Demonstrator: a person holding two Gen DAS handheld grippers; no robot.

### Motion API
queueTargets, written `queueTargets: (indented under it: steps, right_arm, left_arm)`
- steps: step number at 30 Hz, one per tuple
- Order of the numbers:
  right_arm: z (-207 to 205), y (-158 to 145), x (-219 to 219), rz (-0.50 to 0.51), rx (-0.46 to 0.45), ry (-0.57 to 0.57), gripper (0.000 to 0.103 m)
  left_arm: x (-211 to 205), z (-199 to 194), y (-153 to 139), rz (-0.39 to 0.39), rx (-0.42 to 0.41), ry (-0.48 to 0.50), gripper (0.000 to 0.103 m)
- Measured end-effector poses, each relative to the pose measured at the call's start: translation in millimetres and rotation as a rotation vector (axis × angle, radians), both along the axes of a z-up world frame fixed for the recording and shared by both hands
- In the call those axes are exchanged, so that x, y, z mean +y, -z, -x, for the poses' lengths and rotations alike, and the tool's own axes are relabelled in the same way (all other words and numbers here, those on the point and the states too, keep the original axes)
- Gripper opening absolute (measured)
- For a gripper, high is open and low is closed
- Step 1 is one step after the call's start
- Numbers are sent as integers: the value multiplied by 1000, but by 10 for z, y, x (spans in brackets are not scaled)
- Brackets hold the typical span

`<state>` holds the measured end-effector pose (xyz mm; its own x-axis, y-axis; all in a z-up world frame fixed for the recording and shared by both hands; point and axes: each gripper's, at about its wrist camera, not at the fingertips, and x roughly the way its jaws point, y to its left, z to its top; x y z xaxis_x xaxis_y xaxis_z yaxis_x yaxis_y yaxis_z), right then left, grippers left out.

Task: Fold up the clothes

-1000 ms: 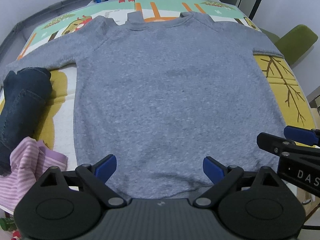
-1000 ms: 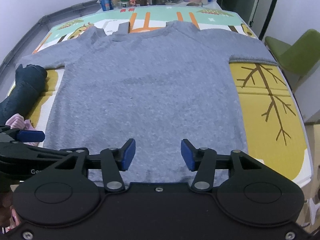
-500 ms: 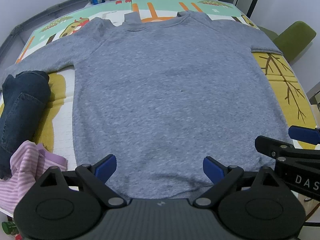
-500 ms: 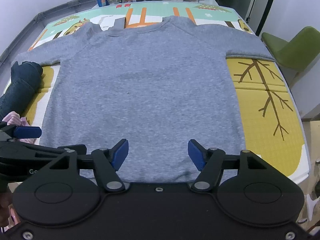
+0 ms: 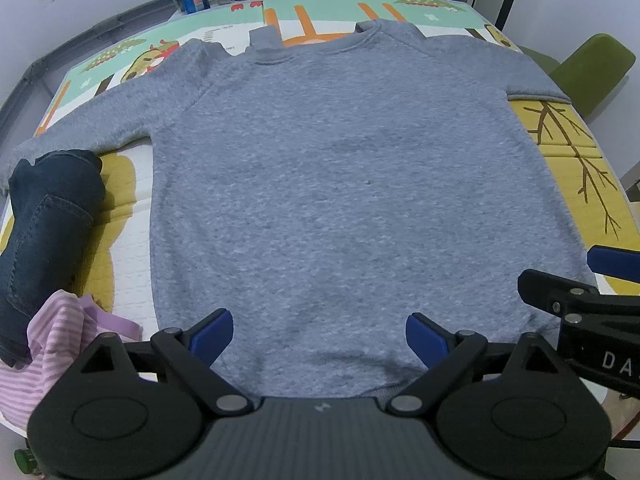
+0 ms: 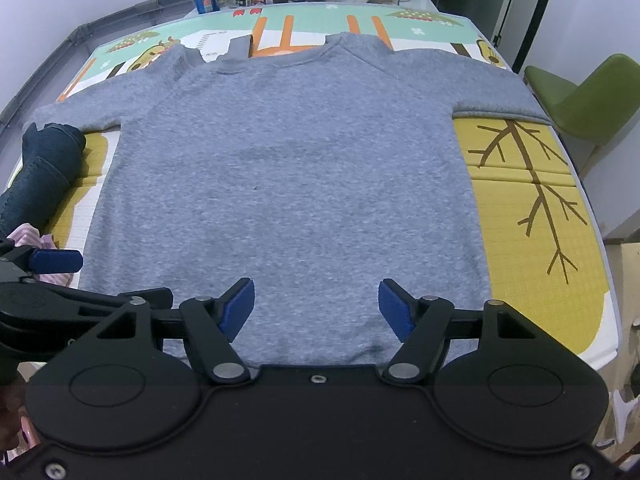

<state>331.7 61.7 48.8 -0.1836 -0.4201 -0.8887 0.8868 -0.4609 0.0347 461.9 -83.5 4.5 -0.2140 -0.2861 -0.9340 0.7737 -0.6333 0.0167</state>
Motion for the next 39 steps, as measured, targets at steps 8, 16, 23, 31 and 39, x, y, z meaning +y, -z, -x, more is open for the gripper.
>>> queueTargets:
  steps: [8, 16, 23, 31, 39]
  right_arm:
    - [26, 12, -3, -2, -8, 17, 67]
    - [54, 24, 19, -8, -16, 41, 67]
    - [78, 26, 43, -12, -35, 55, 68]
    - [55, 14, 38, -11, -19, 63, 68]
    - [67, 41, 45, -15, -28, 81, 68]
  left_arm:
    - [-26, 42, 14, -5, -4, 28, 95]
    - [-36, 95, 26, -8, -8, 59, 95]
    - [-36, 105, 35, -10, -15, 78, 95]
    - [-27, 111, 43, -9, -17, 94, 95]
    - [-26, 109, 68, -10, -25, 105, 95]
